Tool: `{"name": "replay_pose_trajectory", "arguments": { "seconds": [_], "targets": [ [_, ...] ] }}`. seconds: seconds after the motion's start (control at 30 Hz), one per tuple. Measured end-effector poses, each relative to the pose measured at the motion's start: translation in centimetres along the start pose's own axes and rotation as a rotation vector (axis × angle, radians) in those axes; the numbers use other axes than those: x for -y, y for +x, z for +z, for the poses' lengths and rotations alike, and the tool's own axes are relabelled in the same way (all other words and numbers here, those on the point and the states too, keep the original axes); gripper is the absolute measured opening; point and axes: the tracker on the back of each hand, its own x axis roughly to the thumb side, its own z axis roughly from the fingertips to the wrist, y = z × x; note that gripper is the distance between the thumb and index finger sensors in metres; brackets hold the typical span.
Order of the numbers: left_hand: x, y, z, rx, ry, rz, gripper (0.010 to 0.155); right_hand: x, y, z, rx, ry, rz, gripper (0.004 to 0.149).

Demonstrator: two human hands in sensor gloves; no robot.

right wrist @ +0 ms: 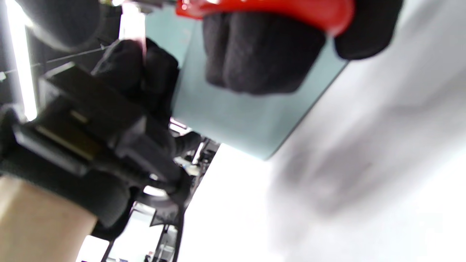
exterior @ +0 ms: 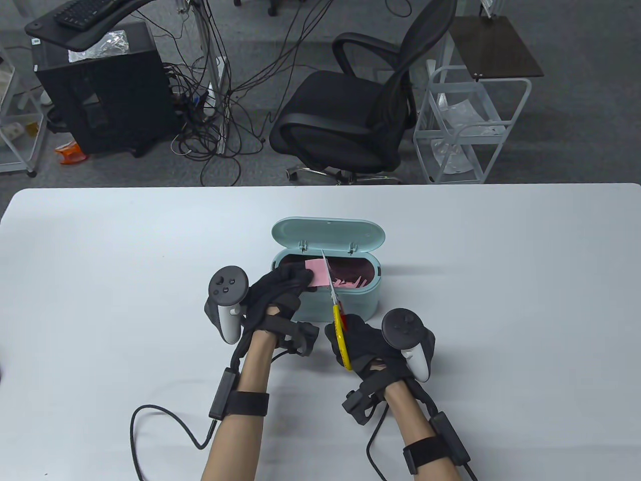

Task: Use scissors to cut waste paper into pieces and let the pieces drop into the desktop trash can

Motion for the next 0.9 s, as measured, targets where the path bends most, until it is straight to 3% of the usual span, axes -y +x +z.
{"name": "replay_pose_trajectory", "arguments": {
  "seconds": [0.53,0.9],
  "targets": [
    [0.11,0.09,-0.06,0.008,-0.019,-0.041,0.039,-0.58,-0.14,-0.22,0.005,-0.015,-0.094,0.065],
    [0.11,-0.01,-0.03,0.004,-0.008,-0.024,0.039,-0.01,-0.55,0.17,0.0,-0.098,-0.077,0.061]
  ]
}}
